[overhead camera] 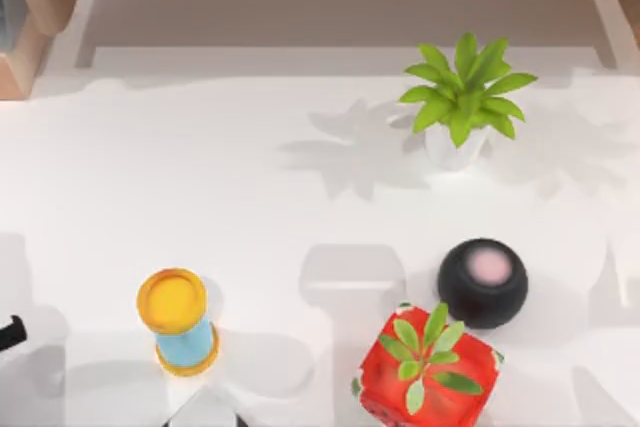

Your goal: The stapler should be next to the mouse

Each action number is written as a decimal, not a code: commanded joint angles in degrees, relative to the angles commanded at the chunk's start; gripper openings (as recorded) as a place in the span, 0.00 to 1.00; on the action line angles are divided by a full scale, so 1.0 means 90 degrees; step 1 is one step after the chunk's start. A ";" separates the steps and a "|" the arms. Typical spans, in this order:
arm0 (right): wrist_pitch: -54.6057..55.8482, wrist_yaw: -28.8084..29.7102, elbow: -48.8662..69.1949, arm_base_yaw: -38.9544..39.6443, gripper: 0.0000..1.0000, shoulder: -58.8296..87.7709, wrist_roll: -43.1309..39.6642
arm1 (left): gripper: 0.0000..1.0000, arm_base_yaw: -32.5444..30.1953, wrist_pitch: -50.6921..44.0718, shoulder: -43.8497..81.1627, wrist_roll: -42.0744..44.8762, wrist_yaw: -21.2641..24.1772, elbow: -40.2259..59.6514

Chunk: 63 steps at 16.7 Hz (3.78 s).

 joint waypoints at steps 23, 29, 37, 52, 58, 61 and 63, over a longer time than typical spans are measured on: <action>0.0000 0.0000 0.0000 0.0000 1.00 0.0000 0.0000 | 0.00 0.0780 -0.1591 0.2900 0.3282 0.0049 0.4201; 0.0000 0.0000 0.0000 0.0000 1.00 0.0000 0.0000 | 0.00 0.1055 -0.1698 0.3928 0.4538 0.0071 0.5551; 0.0000 0.0000 0.0000 0.0000 1.00 0.0000 0.0000 | 0.00 0.1026 -0.1668 0.3897 0.4553 0.0060 0.5553; 0.0000 0.0000 0.0000 0.0000 1.00 0.0000 0.0000 | 0.00 0.1041 -0.1206 0.3774 0.4549 0.0065 0.5606; 0.0000 0.0000 0.0000 0.0000 1.00 0.0000 0.0000 | 0.00 0.1051 -0.1043 0.3920 0.4550 0.0074 0.5419; 0.0000 0.0000 0.0000 0.0000 1.00 0.0000 0.0000 | 0.00 0.1059 -0.1011 0.4105 0.4553 0.0075 0.5240; 0.0000 0.0000 0.0000 0.0000 1.00 0.0000 0.0000 | 0.00 0.1060 -0.1009 0.4208 0.4554 0.0073 0.5143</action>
